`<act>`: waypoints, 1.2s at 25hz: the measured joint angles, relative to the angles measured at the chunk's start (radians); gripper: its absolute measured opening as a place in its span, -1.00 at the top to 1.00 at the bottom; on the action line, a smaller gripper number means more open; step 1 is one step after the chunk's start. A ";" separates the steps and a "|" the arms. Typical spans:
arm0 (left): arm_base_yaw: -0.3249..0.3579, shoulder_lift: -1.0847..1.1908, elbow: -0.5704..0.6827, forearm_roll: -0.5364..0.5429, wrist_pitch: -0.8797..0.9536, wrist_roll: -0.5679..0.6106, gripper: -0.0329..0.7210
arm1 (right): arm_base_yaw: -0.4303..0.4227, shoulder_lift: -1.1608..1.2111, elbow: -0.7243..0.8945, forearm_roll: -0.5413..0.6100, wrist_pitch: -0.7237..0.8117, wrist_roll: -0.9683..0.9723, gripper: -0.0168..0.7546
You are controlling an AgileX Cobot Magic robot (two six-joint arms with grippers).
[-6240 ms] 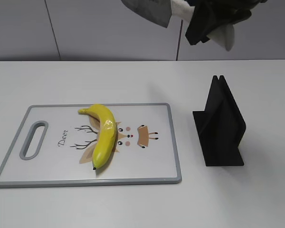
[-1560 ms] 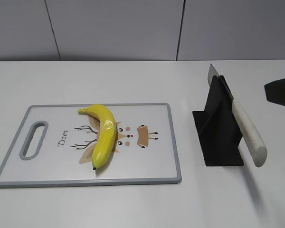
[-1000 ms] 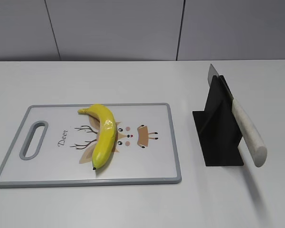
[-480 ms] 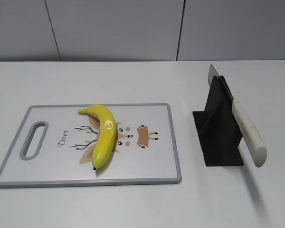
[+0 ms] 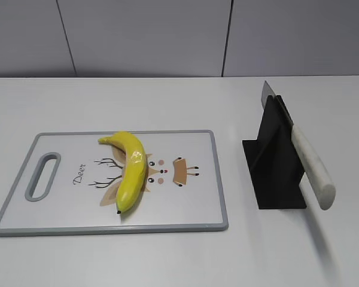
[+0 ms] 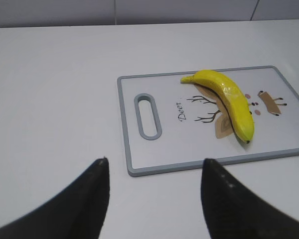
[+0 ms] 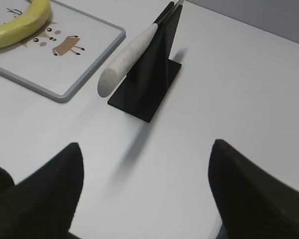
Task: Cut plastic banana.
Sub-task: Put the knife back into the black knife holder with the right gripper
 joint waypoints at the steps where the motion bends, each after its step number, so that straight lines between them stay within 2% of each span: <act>1: 0.000 0.000 0.000 0.000 0.000 0.000 -0.57 | 0.000 0.000 0.000 0.000 0.000 0.000 -0.58; 6: 0.000 0.000 0.000 -0.001 0.000 0.000 -0.55 | -0.020 -0.031 0.000 0.011 0.000 -0.001 -0.58; 12: 0.001 0.000 0.000 -0.003 0.000 0.000 -0.55 | -0.167 -0.033 0.000 0.022 0.000 -0.001 -0.58; 17: 0.001 0.000 0.000 -0.003 0.000 0.000 -0.55 | -0.245 -0.033 0.000 0.023 0.000 -0.001 -0.58; 30: 0.001 0.000 0.000 -0.003 0.000 0.000 -0.55 | -0.291 -0.033 0.000 0.025 0.000 -0.001 -0.58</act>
